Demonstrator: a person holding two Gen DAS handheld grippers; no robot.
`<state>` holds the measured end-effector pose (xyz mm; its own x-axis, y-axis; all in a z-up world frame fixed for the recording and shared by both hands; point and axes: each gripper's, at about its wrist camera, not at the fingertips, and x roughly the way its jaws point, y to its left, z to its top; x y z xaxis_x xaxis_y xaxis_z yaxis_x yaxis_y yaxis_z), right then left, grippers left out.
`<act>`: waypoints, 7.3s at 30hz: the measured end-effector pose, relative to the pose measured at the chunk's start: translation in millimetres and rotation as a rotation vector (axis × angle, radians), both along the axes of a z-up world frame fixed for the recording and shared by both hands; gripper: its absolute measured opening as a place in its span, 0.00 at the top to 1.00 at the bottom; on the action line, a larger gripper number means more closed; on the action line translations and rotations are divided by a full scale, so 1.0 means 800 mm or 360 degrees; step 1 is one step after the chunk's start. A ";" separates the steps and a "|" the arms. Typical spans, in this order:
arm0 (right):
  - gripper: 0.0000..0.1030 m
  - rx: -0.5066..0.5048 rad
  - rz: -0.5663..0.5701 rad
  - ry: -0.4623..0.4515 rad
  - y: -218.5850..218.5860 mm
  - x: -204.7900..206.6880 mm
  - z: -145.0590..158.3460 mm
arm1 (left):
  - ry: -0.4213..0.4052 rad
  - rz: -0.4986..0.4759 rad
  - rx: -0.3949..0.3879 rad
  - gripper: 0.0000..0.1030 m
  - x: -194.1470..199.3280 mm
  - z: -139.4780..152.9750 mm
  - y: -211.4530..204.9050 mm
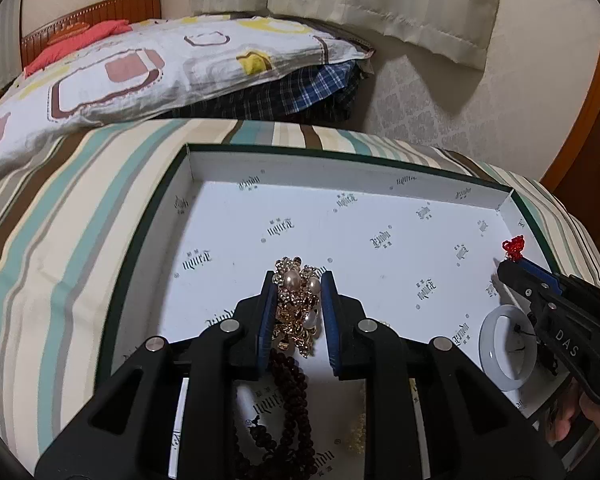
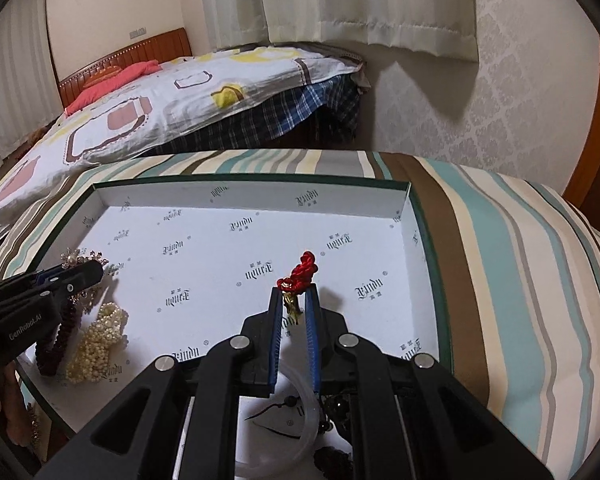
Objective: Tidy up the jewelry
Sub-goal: 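Carry the gold brooch and red tassel over the green box with both tools, then open both tools to drop the brooch and tassel into the box, then withdraw both tools from the box over the remaining jewelry, then lower the left tool onto the silver rhinestone brooch and close it, then lower the right tool onto the gold filigree brooch and close it, then carry the silver and gold brooches over the green box with both tools, then open both tools to drop the two brooches into the box, then withdraw both tools from the box toward the last loose pieces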
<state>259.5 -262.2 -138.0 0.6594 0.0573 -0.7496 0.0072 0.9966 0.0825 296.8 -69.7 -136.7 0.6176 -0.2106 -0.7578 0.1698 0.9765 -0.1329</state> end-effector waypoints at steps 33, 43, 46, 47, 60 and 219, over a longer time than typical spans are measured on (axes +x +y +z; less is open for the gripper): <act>0.20 -0.0021 -0.0057 -0.0191 0.002 -0.054 0.037 | -0.0243 0.0028 -0.0071 0.32 -0.055 0.056 0.017; 0.19 -0.0025 -0.0111 -0.0222 0.009 -0.096 0.045 | -0.0294 0.0060 -0.0054 0.32 -0.102 0.067 0.044; 0.19 -0.0032 -0.0123 -0.0214 0.013 -0.110 0.043 | -0.0291 0.0075 -0.0056 0.32 -0.117 0.065 0.054; 0.19 -0.0035 -0.0124 -0.0211 0.015 -0.114 0.042 | -0.0287 0.0078 -0.0054 0.32 -0.121 0.064 0.058; 0.19 -0.0040 -0.0113 -0.0147 0.036 -0.168 0.021 | -0.0187 0.0077 -0.0017 0.32 -0.182 0.034 0.067; 0.72 -0.0002 -0.0056 -0.0161 -0.018 -0.028 0.030 | -0.0114 -0.0097 -0.0119 0.53 -0.025 0.030 -0.066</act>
<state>236.9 -276.3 -114.4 0.7335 0.0320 -0.6790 0.0340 0.9959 0.0836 276.6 -122.8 -112.5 0.6541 -0.3037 -0.6928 0.2404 0.9518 -0.1902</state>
